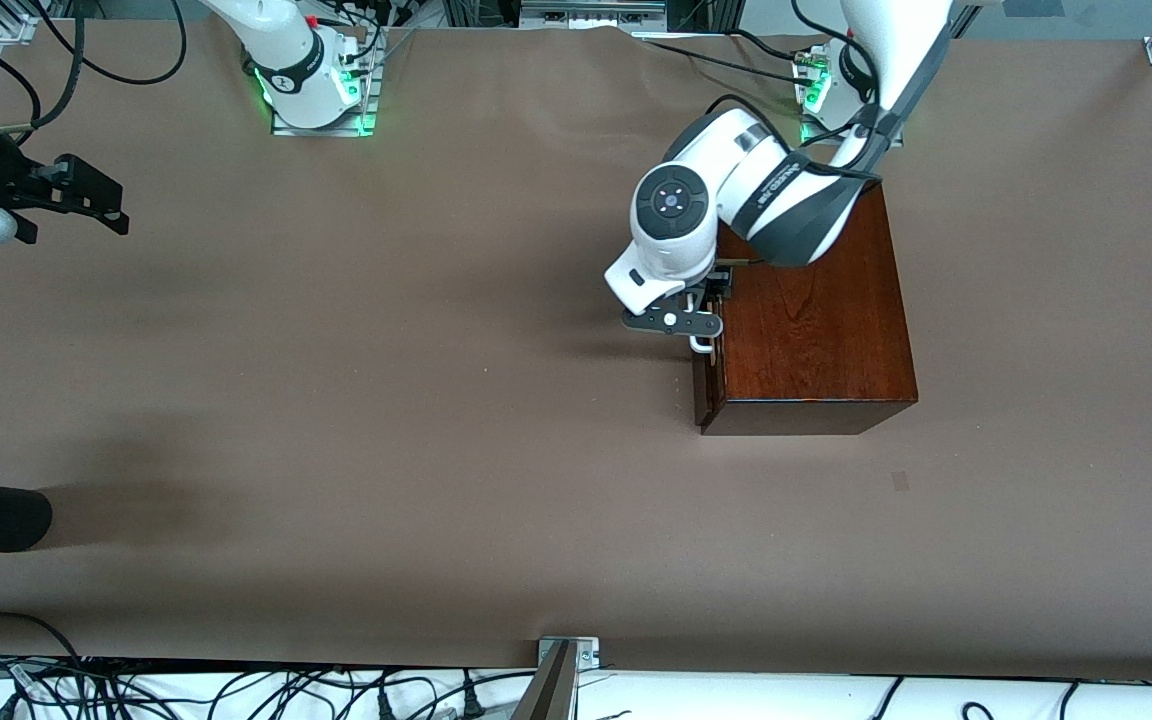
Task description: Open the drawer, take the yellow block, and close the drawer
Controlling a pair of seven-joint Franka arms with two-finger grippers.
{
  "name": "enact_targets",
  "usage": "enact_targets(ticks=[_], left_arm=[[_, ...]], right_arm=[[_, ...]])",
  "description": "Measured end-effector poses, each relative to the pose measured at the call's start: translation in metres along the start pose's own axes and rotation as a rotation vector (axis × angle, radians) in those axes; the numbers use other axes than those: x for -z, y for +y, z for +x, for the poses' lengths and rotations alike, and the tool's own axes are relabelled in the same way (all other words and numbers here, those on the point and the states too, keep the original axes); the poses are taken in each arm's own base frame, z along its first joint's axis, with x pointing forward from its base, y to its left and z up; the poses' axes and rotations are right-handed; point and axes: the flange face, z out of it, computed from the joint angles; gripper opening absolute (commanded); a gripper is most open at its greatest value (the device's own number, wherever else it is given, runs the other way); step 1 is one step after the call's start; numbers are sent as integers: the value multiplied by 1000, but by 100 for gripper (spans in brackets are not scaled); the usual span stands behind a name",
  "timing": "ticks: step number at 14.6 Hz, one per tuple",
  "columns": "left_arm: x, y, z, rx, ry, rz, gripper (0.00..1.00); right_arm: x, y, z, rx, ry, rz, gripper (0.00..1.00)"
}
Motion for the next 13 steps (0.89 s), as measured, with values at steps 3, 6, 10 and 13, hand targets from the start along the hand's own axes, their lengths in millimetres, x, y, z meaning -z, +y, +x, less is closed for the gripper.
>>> enact_targets(ticks=[3, 6, 10, 13], left_arm=[[-13, 13, -4, 6, 0, 22, 100], [-22, 22, -6, -1, 11, 48, 100], [-28, 25, -7, -3, 3, 55, 100], [-34, 26, -6, -6, -3, 61, 100]], right_arm=[[0, 0, 0, 0, 0, 0, 100], [0, 0, 0, 0, 0, 0, 100], [0, 0, 0, 0, 0, 0, 100], [0, 0, 0, 0, 0, 0, 100]])
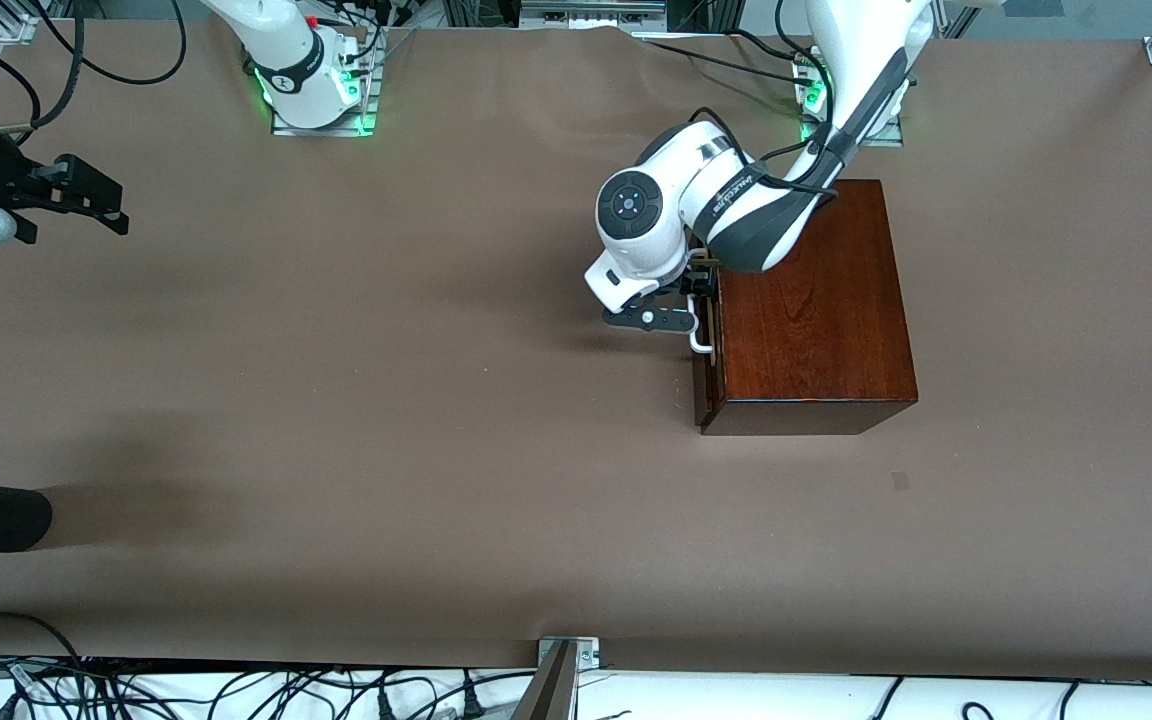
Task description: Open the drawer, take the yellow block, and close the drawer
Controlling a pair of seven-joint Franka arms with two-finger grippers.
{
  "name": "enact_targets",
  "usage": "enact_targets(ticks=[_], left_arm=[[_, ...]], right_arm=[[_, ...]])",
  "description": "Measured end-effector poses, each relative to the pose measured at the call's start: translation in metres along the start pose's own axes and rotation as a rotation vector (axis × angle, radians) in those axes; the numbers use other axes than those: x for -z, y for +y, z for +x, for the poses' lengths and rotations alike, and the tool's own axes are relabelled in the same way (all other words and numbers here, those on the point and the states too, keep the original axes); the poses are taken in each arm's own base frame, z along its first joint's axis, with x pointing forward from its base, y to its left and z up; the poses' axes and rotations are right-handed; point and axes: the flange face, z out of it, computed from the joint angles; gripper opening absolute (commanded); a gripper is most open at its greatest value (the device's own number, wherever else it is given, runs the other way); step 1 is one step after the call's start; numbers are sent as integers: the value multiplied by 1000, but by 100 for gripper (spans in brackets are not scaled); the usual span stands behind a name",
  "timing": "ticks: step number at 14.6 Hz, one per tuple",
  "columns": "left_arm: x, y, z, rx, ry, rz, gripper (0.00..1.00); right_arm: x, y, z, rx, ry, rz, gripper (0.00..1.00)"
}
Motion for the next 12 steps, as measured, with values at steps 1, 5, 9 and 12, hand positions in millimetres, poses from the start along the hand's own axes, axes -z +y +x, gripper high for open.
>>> enact_targets(ticks=[1, 5, 9, 12], left_arm=[[-2, 1, 0, -4, 5, 9, 100], [-8, 9, -1, -13, 23, 28, 100], [-5, 28, -7, -33, 66, 0, 100], [-4, 37, -6, -16, 94, -19, 100]], right_arm=[[0, 0, 0, 0, 0, 0, 100], [0, 0, 0, 0, 0, 0, 100], [0, 0, 0, 1, 0, 0, 100], [0, -1, 0, 1, 0, 0, 100]])
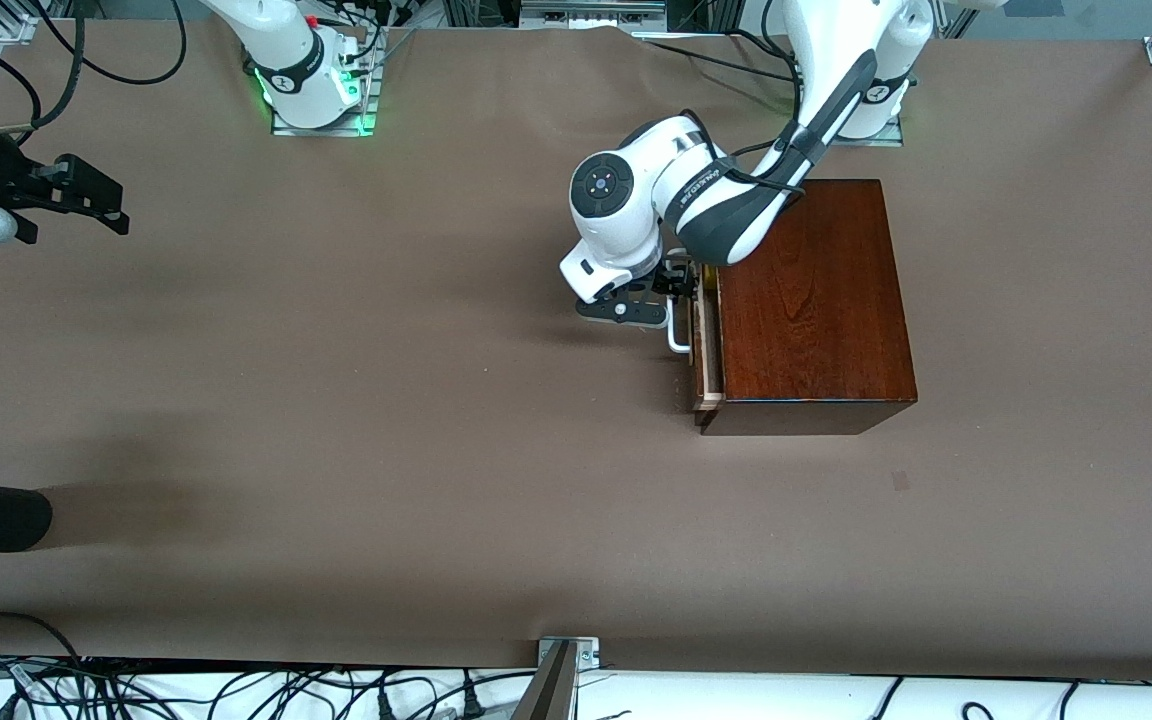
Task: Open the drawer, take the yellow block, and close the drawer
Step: 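Pull the drawer open by its handle with the left gripper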
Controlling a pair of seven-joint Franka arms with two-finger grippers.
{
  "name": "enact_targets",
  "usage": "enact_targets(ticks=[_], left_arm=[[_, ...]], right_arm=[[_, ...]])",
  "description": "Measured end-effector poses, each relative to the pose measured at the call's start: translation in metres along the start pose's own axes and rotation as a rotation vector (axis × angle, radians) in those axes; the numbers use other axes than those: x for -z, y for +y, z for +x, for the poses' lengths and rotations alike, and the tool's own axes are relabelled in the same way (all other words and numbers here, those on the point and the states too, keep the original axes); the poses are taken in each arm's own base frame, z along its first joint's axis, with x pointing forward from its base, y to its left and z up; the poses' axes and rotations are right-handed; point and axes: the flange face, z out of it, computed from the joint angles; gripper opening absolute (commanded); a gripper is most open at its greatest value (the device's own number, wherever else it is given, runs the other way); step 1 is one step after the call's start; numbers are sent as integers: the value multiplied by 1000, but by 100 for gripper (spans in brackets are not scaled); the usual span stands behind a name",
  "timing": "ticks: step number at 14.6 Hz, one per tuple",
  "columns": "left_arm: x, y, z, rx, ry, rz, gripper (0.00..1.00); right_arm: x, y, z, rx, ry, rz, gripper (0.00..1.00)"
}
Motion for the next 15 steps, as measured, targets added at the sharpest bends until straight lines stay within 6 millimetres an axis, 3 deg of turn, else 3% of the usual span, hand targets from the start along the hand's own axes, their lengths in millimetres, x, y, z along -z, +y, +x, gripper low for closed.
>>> enact_targets(ticks=[4, 9, 13, 15], left_arm=[[7, 36, 0, 10, 35, -45, 100], [7, 42, 5, 60, 32, -36, 100], [16, 66, 2, 50, 65, -85, 100], [18, 67, 4, 52, 68, -90, 100]], right_arm=[[0, 0, 0, 0, 0, 0, 100], [0, 0, 0, 0, 0, 0, 100], [0, 0, 0, 0, 0, 0, 100], [0, 0, 0, 0, 0, 0, 100]])
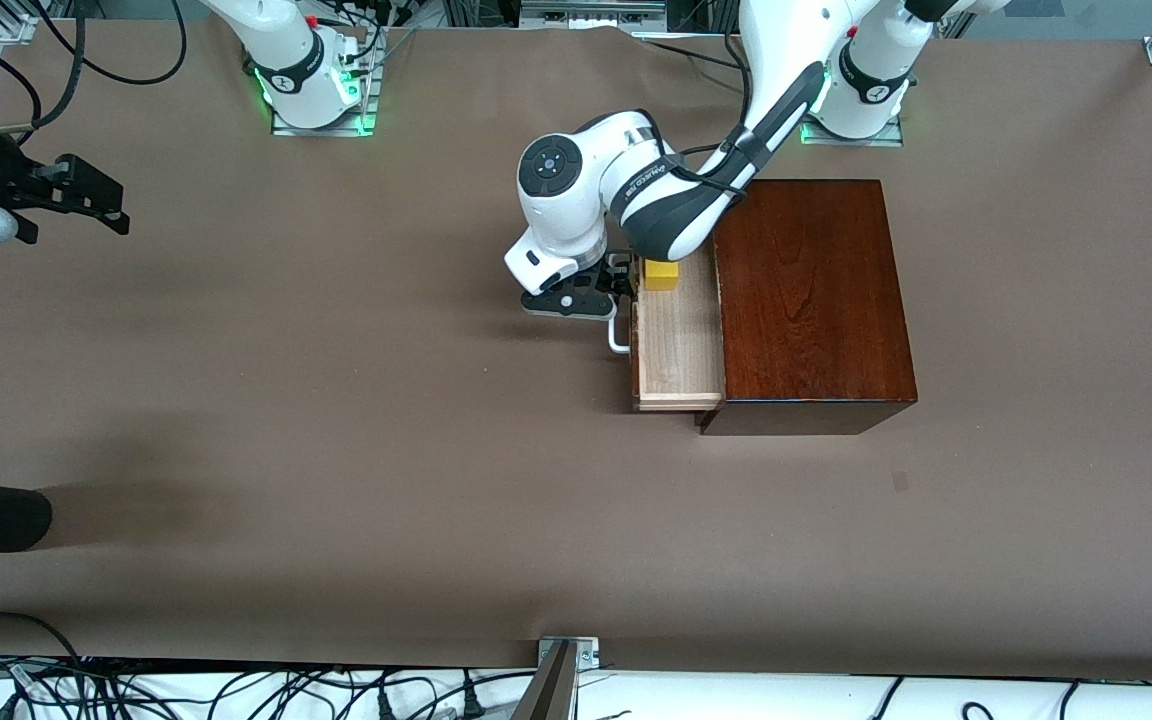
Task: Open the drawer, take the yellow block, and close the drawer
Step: 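Pull the drawer open by its handle with the left gripper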
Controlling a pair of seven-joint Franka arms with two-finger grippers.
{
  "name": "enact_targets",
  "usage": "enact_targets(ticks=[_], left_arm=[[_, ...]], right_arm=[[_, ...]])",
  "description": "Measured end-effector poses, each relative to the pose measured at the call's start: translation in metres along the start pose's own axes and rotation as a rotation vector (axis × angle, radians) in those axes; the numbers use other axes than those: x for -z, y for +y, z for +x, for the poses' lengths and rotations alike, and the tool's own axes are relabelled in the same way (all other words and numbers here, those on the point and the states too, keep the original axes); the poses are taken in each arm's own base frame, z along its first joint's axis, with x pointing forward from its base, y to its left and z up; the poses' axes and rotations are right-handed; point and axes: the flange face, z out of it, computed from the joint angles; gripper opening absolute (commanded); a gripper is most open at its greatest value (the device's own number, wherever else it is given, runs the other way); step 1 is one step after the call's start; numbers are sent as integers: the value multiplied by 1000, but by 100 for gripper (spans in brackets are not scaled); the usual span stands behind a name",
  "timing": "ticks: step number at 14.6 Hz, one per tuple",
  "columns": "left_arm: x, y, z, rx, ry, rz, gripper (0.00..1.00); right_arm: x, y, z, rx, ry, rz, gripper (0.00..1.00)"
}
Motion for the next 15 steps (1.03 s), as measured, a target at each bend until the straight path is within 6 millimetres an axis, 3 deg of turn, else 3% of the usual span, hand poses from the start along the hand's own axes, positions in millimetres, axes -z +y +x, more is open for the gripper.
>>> enact_targets(ticks=[3, 5, 9, 12, 15], left_arm=[[7, -1, 4, 6, 9, -8, 100], [22, -4, 5, 12, 5, 9, 100], [93, -29, 0, 43, 14, 61, 100], [148, -84, 6, 97, -11, 97, 100], [191, -175, 35, 88, -29, 87, 100]], right_arm=[[0, 0, 0, 0, 0, 0, 100], [0, 0, 0, 0, 0, 0, 100], [0, 0, 0, 0, 0, 0, 100], [0, 0, 0, 0, 0, 0, 100], [0, 0, 0, 0, 0, 0, 100]])
